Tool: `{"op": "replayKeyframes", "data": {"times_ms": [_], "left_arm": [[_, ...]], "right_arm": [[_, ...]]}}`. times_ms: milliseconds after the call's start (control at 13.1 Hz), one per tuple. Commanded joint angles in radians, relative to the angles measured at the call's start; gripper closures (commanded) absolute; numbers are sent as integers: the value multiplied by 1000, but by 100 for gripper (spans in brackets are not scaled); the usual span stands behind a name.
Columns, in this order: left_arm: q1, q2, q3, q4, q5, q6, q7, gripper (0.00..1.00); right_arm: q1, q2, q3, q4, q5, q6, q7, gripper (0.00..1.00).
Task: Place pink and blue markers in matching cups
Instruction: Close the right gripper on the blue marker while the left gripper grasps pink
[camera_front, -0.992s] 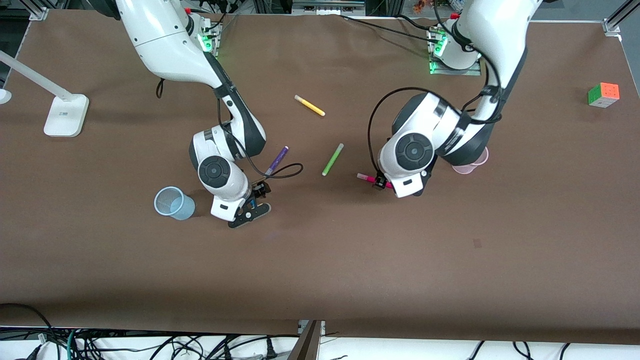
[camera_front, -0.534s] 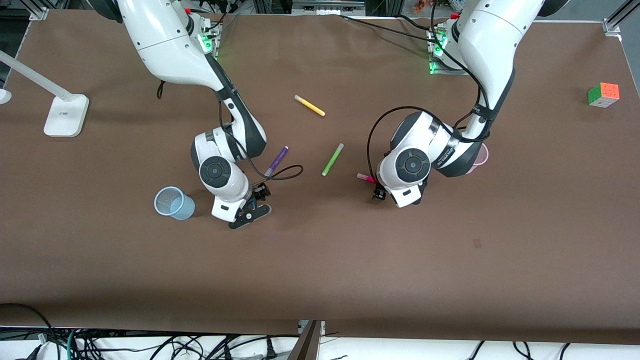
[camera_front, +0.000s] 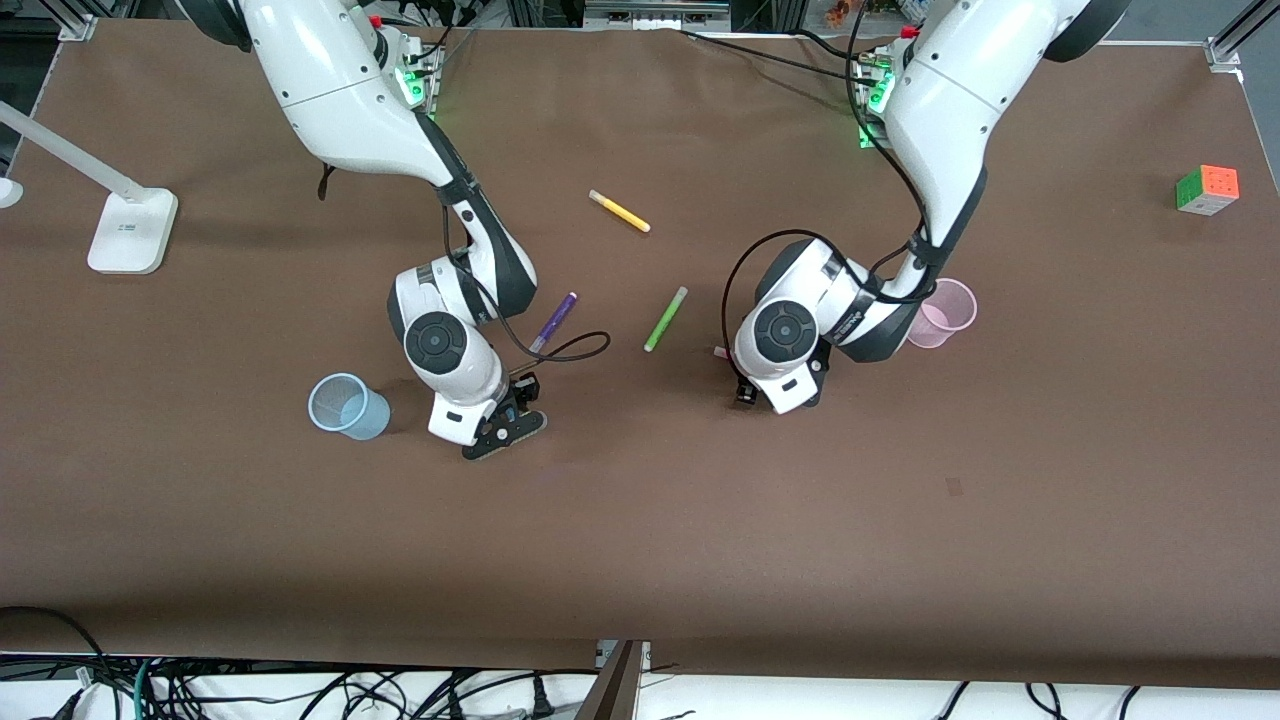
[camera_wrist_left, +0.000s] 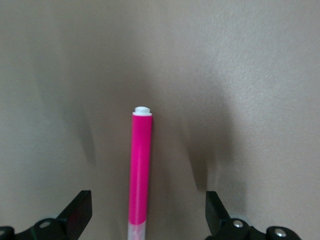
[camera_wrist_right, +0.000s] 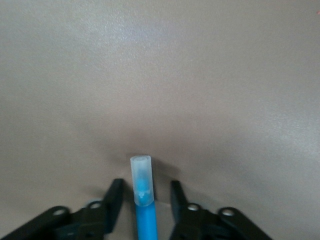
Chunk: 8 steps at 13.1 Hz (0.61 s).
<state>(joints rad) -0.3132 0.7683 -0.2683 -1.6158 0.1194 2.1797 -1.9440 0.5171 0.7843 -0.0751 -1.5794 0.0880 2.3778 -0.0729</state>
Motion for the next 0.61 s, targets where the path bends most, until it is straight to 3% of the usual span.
{"op": "replayKeyframes", "data": {"times_ms": [0,458,534], "left_arm": [[-12,-6,1,-38,58,41,-44,0],[-17,-30,1,-78,65,42,-44,2],[-15,-38,1,-82,65,42,-44,6]], "right_arm": [[11,1,-2,-8,18,11,7,89],[0,-26,-6,10,16,1,-8,94],[-8,-55,-8,7,16,-15,-13,94]]}}
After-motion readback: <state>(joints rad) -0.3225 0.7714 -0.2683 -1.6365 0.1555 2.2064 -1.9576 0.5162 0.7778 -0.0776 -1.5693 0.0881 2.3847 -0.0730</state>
